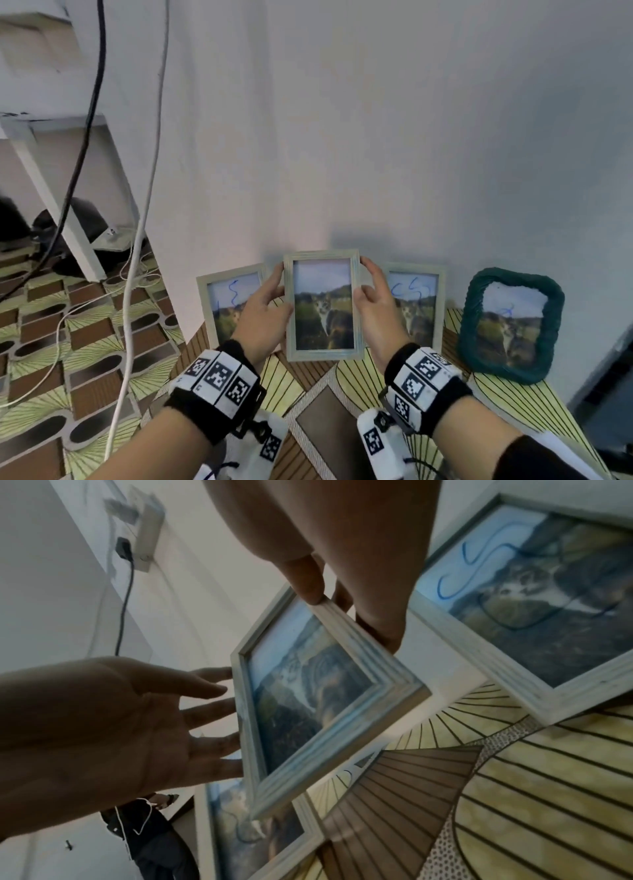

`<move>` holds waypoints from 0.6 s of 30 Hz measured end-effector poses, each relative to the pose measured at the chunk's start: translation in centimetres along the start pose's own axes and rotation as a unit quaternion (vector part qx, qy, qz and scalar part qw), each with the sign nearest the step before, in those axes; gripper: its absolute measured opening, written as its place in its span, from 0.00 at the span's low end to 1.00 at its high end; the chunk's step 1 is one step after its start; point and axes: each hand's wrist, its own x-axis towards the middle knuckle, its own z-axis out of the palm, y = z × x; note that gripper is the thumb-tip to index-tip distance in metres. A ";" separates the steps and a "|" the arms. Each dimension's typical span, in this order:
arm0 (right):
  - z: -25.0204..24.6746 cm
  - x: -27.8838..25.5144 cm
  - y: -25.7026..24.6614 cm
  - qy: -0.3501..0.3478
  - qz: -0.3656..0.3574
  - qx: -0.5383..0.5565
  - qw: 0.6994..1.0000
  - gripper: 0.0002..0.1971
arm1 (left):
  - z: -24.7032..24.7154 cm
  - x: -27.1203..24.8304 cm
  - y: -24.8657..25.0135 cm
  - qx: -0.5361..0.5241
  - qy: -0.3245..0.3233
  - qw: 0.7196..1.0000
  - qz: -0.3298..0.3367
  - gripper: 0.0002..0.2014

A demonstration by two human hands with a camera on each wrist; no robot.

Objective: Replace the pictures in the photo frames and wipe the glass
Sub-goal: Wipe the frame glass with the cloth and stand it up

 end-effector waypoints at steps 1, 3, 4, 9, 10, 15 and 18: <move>0.2 0.8 0.5 0.000 -0.001 -0.004 1.000 0.27 | 0.2 0.8 -0.2 0.007 0.003 1.000 -0.001 0.33; 0.5 2.3 1.5 0.005 -0.004 -0.016 1.000 0.27 | 0.4 2.2 -0.7 0.018 0.009 1.000 -0.008 0.33; 0.6 3.1 2.0 0.008 -0.007 -0.022 1.000 0.28 | 0.5 2.8 -1.0 0.019 0.012 1.000 -0.012 0.34; 1.2 6.5 4.2 0.030 -0.002 -0.044 0.999 0.32 | 1.1 5.4 -2.7 -0.027 0.023 0.999 -0.014 0.31; 1.3 6.9 4.6 0.034 0.001 -0.045 0.998 0.32 | 1.2 5.7 -3.0 -0.031 0.022 0.999 -0.012 0.31; 1.6 7.9 6.5 0.038 0.021 -0.042 0.998 0.34 | 1.1 6.4 -4.1 -0.037 0.016 0.999 -0.012 0.32; 1.7 7.6 7.5 0.049 0.031 -0.052 0.997 0.34 | 1.0 6.1 -4.8 -0.043 0.011 0.999 -0.030 0.32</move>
